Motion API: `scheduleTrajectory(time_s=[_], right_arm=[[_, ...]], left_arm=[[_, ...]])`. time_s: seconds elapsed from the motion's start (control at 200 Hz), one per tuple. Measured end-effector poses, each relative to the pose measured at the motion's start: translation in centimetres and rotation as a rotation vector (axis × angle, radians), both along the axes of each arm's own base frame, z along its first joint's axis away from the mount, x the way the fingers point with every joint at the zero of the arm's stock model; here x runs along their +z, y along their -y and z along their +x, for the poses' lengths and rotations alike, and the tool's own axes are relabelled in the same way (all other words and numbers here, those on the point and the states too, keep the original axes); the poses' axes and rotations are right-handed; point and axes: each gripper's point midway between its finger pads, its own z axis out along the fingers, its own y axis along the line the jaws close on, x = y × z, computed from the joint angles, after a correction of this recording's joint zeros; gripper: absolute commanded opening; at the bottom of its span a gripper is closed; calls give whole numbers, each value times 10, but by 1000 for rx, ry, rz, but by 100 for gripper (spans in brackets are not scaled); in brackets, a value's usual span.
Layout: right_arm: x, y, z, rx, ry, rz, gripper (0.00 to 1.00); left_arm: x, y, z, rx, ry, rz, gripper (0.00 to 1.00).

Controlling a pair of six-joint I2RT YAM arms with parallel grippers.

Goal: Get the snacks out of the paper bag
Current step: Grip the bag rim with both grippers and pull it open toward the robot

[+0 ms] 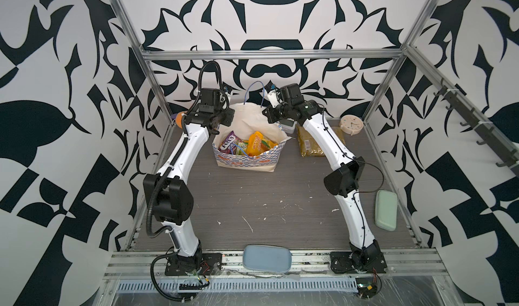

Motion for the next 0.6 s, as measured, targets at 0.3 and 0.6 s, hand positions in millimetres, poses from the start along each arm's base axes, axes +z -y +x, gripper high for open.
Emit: scheduleTrajectory(time_s=[0.3, 0.6], right_arm=[[21, -37, -42, 103, 69, 25, 0], [20, -44, -101, 181, 143, 53, 0]], left_arm=[[7, -16, -79, 13, 78, -56, 0], [-4, -10, -140, -37, 163, -95, 0]])
